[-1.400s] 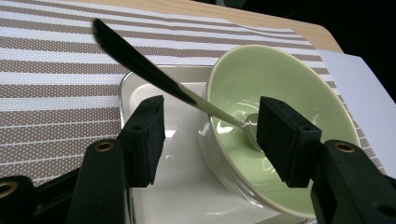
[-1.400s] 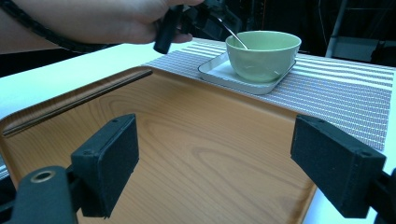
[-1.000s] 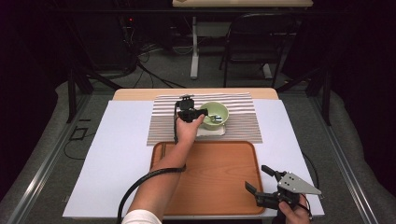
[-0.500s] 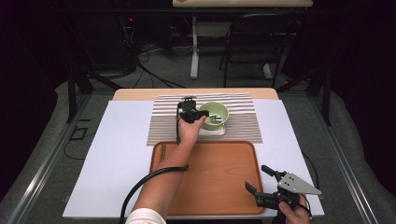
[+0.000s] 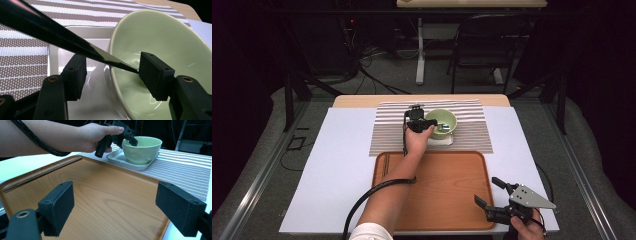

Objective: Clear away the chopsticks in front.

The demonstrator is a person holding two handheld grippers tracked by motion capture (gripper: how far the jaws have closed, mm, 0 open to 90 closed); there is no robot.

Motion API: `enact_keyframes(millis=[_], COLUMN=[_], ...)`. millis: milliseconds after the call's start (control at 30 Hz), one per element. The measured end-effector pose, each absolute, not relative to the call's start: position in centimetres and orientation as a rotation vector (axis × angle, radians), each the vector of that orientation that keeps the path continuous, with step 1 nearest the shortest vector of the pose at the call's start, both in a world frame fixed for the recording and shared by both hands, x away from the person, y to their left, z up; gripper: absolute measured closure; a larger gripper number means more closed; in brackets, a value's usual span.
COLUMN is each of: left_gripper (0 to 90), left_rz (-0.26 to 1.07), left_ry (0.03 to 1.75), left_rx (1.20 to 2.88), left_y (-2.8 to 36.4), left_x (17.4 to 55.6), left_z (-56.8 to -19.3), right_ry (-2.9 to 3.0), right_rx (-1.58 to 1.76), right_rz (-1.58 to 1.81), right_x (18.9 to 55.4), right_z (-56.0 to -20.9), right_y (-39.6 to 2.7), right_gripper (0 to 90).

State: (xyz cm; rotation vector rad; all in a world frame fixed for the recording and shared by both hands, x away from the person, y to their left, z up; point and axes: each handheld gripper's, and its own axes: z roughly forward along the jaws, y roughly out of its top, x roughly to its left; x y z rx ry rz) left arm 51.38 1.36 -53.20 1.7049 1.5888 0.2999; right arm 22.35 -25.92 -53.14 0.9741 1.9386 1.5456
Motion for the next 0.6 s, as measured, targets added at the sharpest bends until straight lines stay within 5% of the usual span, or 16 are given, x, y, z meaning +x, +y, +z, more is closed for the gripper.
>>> enact_keyframes(millis=[600], left_gripper=[44.6], left_rz=[0.323], left_ry=[1.571], left_rx=[1.731], left_y=[0.99], left_x=[51.51], left_z=[-53.02], right_ry=[1.939], right_rx=[0.977], right_rz=[1.548], right_x=[22.36], right_z=[-53.15], right_y=[-25.91], right_gripper=[14.6])
